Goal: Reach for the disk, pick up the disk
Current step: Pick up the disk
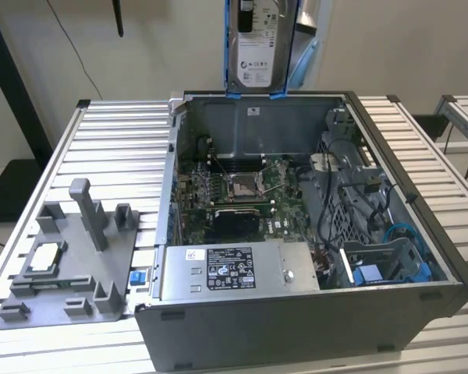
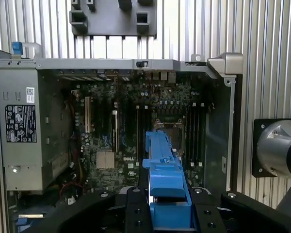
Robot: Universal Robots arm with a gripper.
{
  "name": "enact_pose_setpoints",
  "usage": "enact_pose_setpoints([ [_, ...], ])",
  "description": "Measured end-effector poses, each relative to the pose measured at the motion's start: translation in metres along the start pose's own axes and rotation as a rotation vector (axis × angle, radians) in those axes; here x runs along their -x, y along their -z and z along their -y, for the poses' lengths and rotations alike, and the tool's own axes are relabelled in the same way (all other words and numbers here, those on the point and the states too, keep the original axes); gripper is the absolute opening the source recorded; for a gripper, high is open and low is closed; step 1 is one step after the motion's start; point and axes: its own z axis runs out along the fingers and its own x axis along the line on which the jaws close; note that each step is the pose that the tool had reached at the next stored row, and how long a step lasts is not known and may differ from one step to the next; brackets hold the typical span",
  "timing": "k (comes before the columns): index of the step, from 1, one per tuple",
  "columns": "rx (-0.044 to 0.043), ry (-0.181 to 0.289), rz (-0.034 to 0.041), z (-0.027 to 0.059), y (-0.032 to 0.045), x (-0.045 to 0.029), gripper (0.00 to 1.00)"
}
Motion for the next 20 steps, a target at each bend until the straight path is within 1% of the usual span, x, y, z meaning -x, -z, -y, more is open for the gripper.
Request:
enact_pose_setpoints([
  [20,0.0,0.0,0.0,0.0912,-0.0025,0.0024,0.0],
])
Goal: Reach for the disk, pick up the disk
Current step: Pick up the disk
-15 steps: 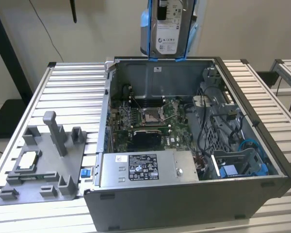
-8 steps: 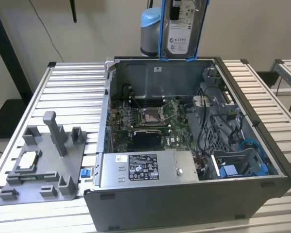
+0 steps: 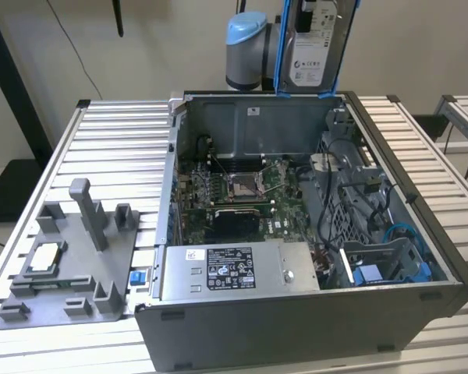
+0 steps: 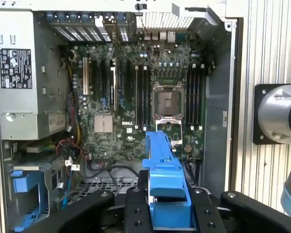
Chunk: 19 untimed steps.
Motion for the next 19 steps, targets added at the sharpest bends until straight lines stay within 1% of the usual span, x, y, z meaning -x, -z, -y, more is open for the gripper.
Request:
enact_pose_setpoints([
  [14,-0.0001,0.0,0.0,0.0631,-0.0017,0.0017,0.0],
  [15,0.0,0.0,0.0001,0.0649,-0.0018,0.0018,0.0],
  [19,0.0,0.0,0.0,0.0656,-0.0018,0.0018,0.0],
])
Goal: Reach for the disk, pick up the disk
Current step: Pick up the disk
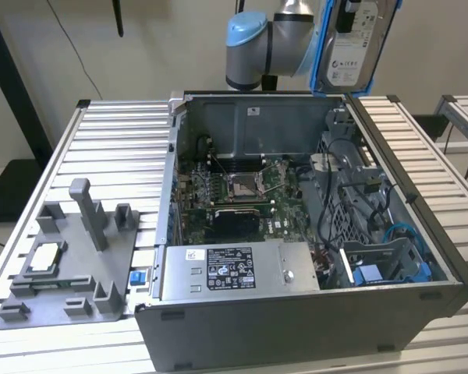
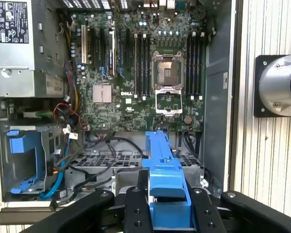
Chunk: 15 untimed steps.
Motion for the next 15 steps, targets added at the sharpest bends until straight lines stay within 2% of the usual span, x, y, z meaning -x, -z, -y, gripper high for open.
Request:
enact_pose_setpoints([
  [8,0.0,0.0,0.0,0.0013,0.0,-0.0016,0.0],
  [15,0.0002,0.0,-0.0001,0.0021,0.0003,-0.0081,0.0],
])
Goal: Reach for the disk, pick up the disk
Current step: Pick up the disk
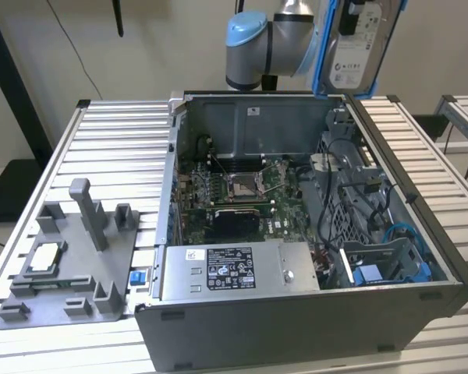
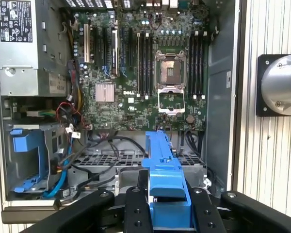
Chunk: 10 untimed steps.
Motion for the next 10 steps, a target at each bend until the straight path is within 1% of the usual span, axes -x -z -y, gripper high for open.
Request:
enact_pose_setpoints([
  [10,0.0005,0.0,0.0,0.0016,0.0006,-0.0157,0.0],
])
